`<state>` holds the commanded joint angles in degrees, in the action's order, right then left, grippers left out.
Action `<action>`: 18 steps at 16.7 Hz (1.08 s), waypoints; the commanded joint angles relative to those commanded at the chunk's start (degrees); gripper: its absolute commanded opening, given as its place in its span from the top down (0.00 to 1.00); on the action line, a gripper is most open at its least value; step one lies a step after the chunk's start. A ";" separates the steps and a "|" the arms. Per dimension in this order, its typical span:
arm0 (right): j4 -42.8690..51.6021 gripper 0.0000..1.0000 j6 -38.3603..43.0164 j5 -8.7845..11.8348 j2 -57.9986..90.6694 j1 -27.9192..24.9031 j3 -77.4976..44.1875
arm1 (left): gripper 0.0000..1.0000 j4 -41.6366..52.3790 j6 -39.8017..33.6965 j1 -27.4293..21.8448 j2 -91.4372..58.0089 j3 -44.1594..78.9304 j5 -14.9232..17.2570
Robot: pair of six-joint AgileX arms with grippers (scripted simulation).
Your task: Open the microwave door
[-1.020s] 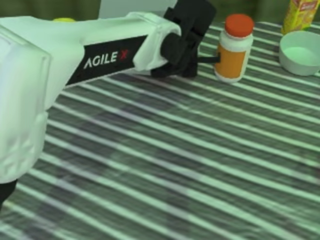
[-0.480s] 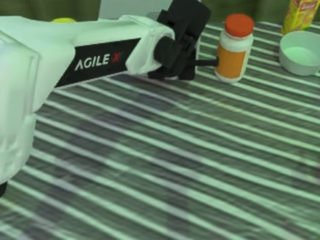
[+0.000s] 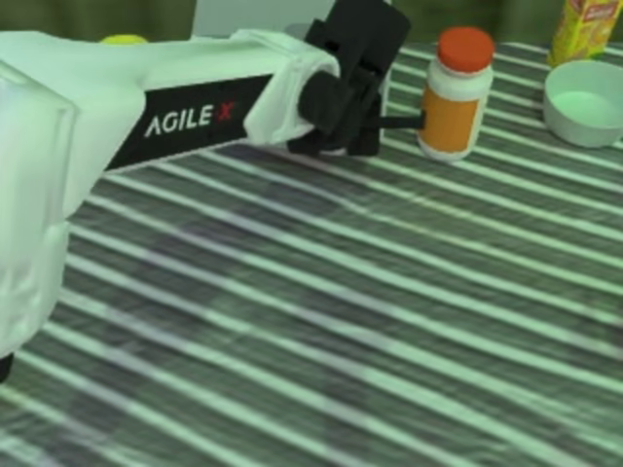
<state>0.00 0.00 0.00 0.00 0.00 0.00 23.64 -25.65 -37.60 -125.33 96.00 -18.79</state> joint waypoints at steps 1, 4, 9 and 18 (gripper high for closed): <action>0.00 0.00 0.00 0.00 0.00 0.00 0.00 | 1.00 0.00 0.00 0.00 0.00 0.00 0.00; 0.00 0.00 0.00 0.00 0.00 0.00 0.00 | 1.00 0.00 0.00 0.00 0.00 0.00 0.00; 0.00 0.00 0.00 0.00 0.00 0.00 0.00 | 1.00 0.00 0.00 0.00 0.00 0.00 0.00; 0.00 0.00 0.00 0.00 0.00 0.00 0.00 | 1.00 -1.37 1.45 0.00 1.27 -2.18 1.27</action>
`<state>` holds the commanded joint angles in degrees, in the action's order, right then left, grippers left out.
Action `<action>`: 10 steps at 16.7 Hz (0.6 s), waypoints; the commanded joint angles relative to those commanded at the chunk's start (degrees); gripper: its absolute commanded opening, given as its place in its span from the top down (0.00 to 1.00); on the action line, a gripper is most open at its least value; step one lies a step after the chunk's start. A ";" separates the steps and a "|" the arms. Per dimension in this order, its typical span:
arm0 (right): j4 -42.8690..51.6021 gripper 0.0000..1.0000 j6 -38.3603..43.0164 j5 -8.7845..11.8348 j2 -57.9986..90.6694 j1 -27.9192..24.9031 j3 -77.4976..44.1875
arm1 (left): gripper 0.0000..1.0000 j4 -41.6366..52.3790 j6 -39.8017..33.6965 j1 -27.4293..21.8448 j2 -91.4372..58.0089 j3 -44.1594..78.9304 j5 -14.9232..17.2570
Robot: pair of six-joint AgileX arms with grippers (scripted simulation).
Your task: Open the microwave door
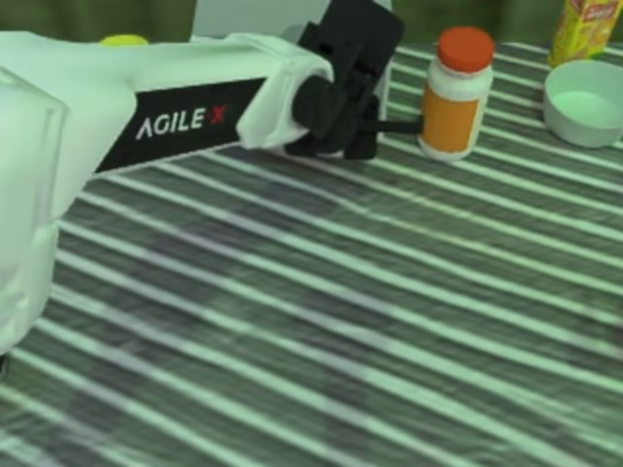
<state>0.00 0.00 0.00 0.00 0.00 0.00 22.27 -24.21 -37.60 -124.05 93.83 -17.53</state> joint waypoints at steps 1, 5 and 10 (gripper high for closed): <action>0.00 0.00 0.00 0.00 0.00 0.00 0.00 | 1.00 -0.71 0.62 0.17 0.73 -0.73 0.40; 0.00 0.00 0.00 0.00 0.00 0.00 0.00 | 1.00 -1.44 1.82 0.46 1.45 -2.37 1.08; 0.00 0.00 0.00 0.00 0.00 0.00 0.00 | 1.00 -1.44 1.82 0.46 1.45 -2.37 1.08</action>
